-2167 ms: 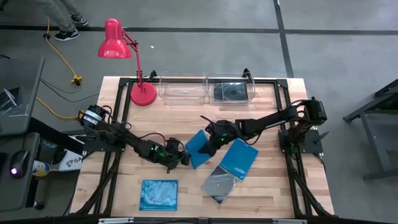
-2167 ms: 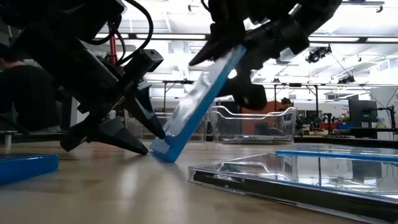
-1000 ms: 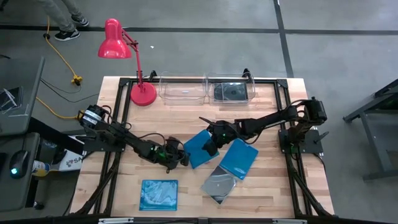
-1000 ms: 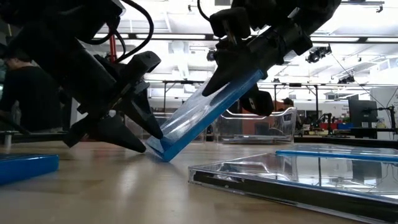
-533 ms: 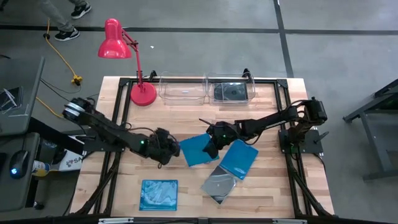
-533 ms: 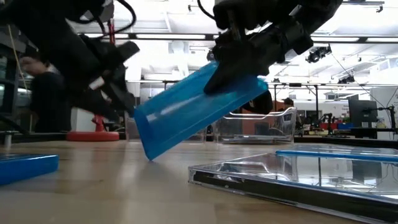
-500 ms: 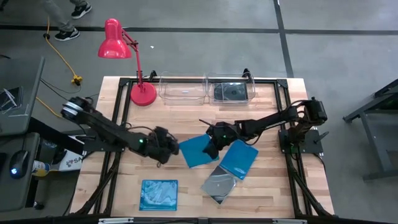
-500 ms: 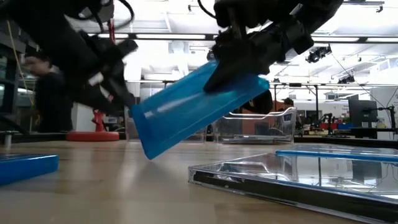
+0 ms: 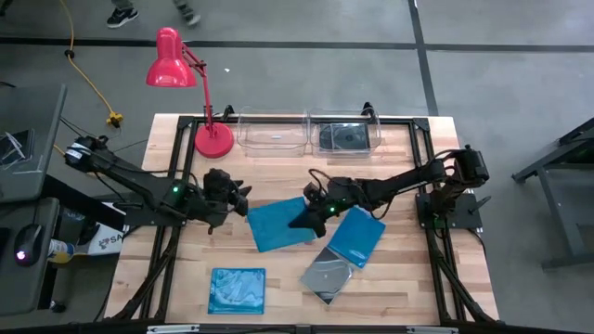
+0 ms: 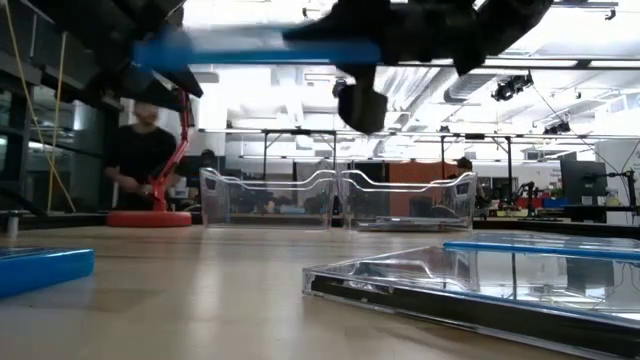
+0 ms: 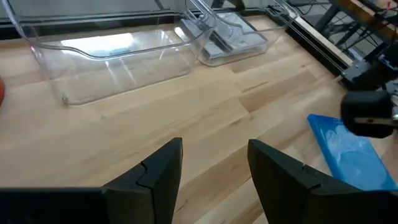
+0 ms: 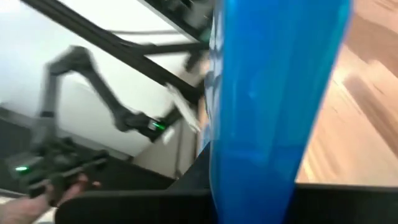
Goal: Pick & place jewel cases by type
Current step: Put the top left blue cd case into the left transparent bin
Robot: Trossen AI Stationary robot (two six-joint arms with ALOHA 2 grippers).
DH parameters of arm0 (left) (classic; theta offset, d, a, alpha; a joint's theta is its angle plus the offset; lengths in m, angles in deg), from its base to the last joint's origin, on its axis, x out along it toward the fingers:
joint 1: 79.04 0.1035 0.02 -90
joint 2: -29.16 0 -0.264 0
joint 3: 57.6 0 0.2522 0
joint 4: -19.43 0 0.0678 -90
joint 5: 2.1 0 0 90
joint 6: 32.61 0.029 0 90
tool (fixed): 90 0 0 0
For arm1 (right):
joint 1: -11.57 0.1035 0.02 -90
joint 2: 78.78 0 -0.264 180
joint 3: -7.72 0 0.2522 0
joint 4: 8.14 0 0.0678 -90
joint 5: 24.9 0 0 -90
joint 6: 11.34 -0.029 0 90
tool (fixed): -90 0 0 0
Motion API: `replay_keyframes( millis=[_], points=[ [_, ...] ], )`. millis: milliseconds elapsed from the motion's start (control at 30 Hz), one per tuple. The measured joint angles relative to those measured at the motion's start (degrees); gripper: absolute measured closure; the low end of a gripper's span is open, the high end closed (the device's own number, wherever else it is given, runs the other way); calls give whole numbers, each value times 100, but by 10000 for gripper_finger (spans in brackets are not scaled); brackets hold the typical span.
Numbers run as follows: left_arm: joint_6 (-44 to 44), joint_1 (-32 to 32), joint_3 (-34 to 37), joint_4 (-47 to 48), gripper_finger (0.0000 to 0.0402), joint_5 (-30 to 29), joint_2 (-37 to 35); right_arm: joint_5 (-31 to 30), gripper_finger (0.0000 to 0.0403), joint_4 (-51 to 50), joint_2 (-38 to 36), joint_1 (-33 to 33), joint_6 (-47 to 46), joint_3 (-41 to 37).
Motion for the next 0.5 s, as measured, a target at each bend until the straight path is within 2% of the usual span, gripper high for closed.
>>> replay_keyframes(
  millis=[167,500],
  points=[
    [-52,-9,-2,216,220,4,-29,97,402,446,-112,-27,-3,0],
    [-503,-4,-3,1067,220,-34,-209,-114,402,445,-1206,-12,775,20]
  ],
)
